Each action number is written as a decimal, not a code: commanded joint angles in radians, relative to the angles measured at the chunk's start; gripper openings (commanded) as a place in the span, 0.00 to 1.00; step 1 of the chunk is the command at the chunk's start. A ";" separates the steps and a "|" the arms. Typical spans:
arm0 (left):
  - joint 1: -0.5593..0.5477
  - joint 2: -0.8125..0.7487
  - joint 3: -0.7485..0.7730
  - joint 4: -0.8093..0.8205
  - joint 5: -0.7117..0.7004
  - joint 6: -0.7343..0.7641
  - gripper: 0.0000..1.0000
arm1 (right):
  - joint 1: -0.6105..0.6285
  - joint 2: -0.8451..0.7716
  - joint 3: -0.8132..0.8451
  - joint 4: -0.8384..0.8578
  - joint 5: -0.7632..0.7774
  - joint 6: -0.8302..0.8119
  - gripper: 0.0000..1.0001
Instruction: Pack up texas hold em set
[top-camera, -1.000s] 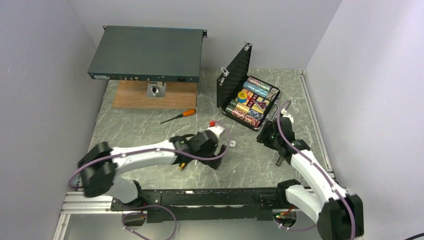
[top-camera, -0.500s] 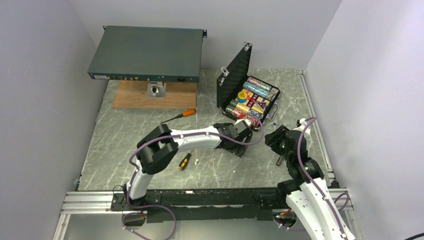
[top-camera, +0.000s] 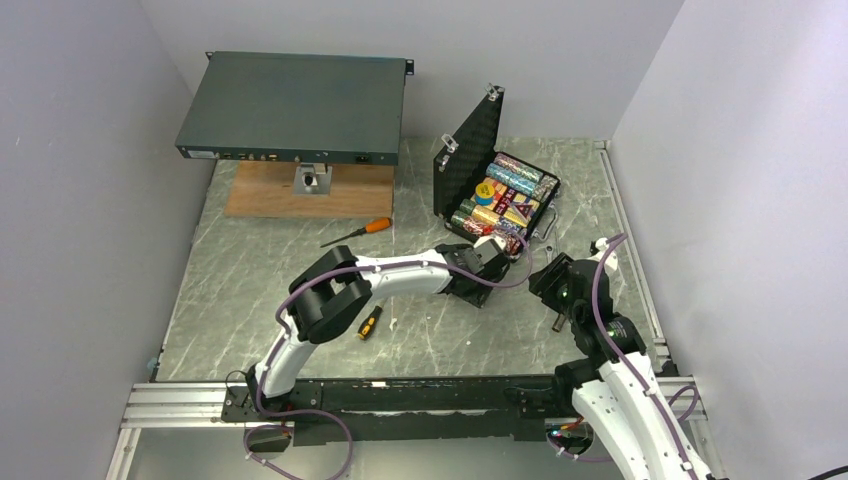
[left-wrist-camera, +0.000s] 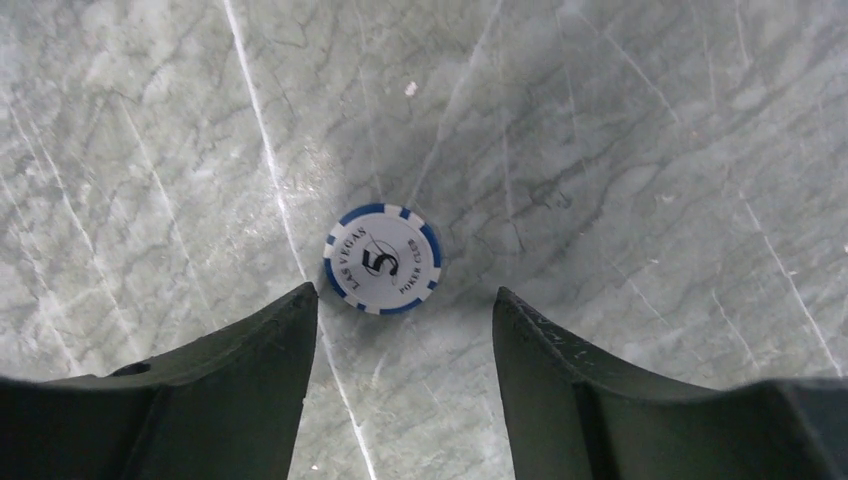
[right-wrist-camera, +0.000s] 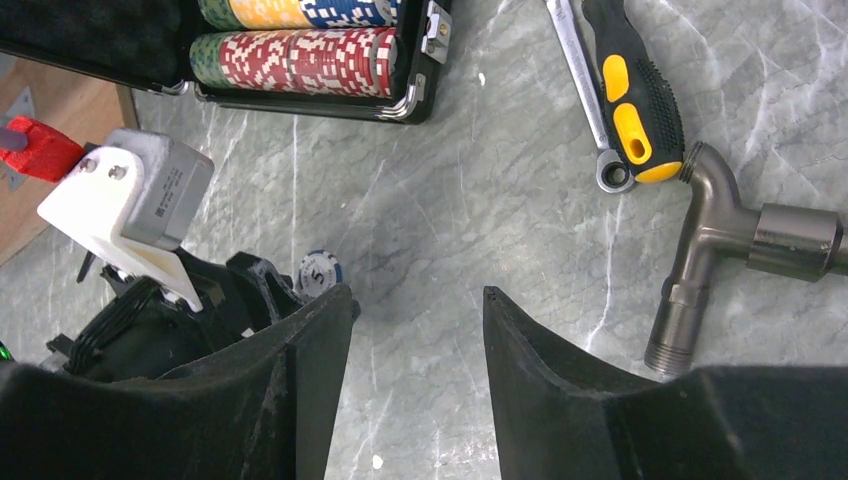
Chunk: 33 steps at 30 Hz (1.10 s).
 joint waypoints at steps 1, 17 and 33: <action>0.028 0.028 0.014 0.024 0.007 0.028 0.66 | -0.004 -0.008 0.009 0.010 0.000 -0.003 0.53; 0.030 0.048 0.014 0.011 0.006 0.049 0.47 | -0.003 0.019 0.006 0.015 -0.003 -0.009 0.53; 0.030 0.037 -0.028 -0.007 0.040 0.053 0.47 | -0.003 0.018 0.003 0.018 -0.014 -0.011 0.52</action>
